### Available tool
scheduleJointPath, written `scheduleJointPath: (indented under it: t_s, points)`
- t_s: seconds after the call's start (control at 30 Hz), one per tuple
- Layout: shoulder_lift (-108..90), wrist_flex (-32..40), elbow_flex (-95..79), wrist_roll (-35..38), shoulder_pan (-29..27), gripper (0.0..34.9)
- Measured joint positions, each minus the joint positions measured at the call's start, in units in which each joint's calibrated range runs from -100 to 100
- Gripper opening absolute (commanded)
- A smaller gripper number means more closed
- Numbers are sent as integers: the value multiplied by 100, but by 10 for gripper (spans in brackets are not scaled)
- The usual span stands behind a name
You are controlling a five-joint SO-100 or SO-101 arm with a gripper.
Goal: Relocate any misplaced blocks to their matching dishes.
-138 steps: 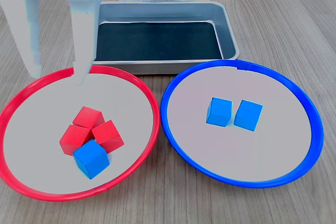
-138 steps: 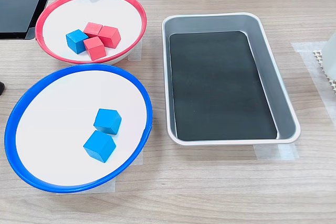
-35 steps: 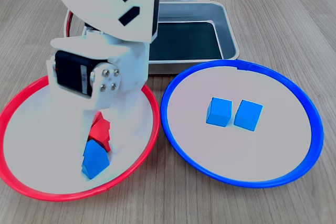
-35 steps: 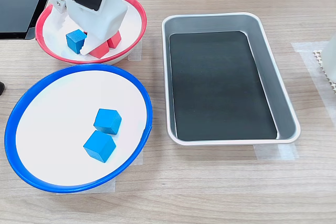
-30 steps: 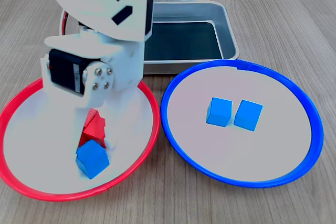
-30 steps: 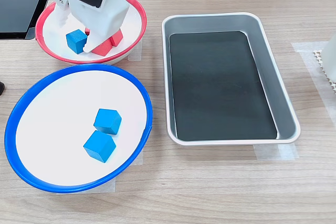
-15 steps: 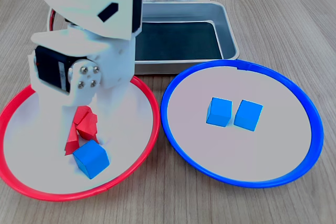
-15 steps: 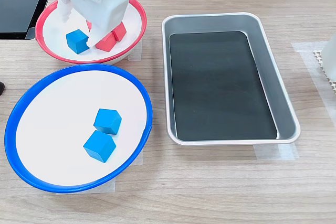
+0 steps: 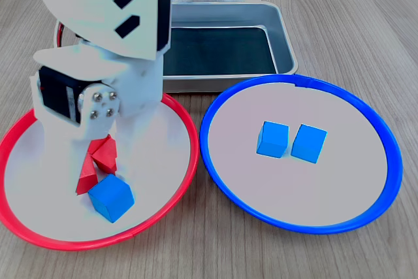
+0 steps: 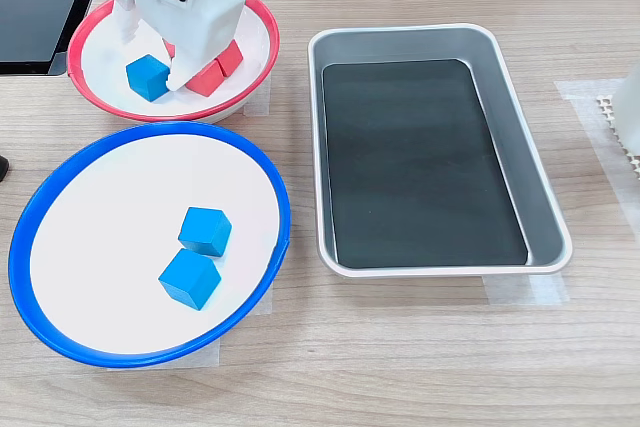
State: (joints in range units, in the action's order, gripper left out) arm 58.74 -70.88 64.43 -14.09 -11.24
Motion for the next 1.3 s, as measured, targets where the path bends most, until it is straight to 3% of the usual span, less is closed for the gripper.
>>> scheduleJointPath:
  t_s: [0.67,1.1,1.3]
  points:
    - [171,220,18,-112,88,157]
    - [247,343,27,-147,97,110]
    - [298,343,73,-190,88,110]
